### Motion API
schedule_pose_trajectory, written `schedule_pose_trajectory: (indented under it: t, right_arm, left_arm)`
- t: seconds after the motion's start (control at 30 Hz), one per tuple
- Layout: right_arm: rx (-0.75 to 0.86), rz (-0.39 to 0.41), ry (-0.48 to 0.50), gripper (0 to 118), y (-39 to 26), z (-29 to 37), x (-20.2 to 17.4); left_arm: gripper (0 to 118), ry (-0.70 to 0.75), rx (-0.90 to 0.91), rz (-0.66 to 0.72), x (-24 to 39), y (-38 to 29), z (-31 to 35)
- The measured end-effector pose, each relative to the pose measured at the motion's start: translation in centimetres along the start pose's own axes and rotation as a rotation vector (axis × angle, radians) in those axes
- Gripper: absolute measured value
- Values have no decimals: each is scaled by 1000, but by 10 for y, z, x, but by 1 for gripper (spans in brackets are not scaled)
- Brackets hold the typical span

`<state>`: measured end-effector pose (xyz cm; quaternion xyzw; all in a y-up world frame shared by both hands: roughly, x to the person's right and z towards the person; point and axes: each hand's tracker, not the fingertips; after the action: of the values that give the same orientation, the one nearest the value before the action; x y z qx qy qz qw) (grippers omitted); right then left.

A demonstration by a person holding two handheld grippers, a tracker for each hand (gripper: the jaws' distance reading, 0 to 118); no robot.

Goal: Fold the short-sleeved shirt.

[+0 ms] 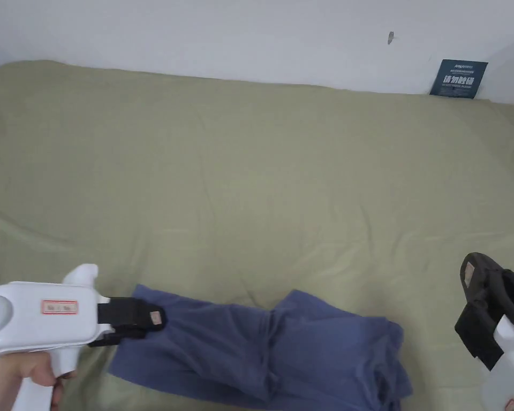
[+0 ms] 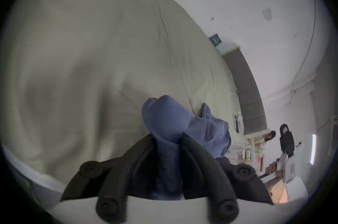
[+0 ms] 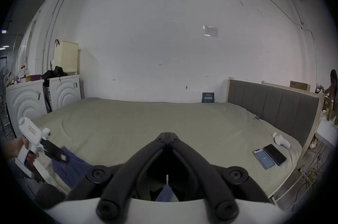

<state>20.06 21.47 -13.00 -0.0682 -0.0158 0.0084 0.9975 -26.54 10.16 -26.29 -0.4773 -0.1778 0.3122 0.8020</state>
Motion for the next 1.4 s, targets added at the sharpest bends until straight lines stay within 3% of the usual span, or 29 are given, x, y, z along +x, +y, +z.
schedule_pose_trajectory:
  t: [0.2, 0.33, 0.67, 0.87, 0.9, 0.93, 0.97, 1.0, 1.13, 1.17, 1.2, 1.23, 1.27, 1.4]
  right_arm:
    - [11, -18, 5, 0, 4, 1, 7]
    - [1, -30, 9, 0, 0, 0, 7]
    - [-35, -39, 11, 0, -11, 6, 16]
    - [-63, -58, -9, 0, -17, 5, 28]
    - [-68, -63, -14, 0, -18, 5, 30]
    - [-71, -67, -17, 0, -18, 5, 32]
    - [-75, -70, -22, 0, -19, 5, 34]
    - [-78, -72, -27, 0, -20, 5, 36]
    - [-91, -79, -38, 0, -23, 6, 41]
    - [-96, -80, -38, 0, -24, 5, 42]
    - [-103, -82, -38, 0, -26, 4, 42]
    - [-109, -86, -37, 0, -27, 2, 41]
    - [-113, -93, -35, 0, -28, 1, 40]
    - [-134, -107, -19, 0, -32, -4, 32]
  left_arm:
    - [16, 220, 136, 29, -33, 25, 82]
    - [16, 302, 113, -13, 6, 21, 86]
    - [16, 223, -16, -171, 132, 1, -6]
    - [19, 277, -72, -246, 173, -23, -98]
    - [35, 278, -92, -260, 180, -31, -111]
    - [69, 260, -118, -276, 181, -36, -124]
    - [113, 233, -165, -291, 181, -39, -136]
    - [118, 235, -203, -295, 182, -42, -143]
    - [99, 175, -74, -267, 179, -35, -113]
    - [86, 129, -33, -249, 169, -26, -99]
    - [62, 86, -1, -243, 162, -22, -84]
    - [24, 52, 16, -244, 155, -19, -73]
    - [0, 28, 20, -234, 149, -16, -67]
    - [0, -90, -63, -168, 132, -22, -74]
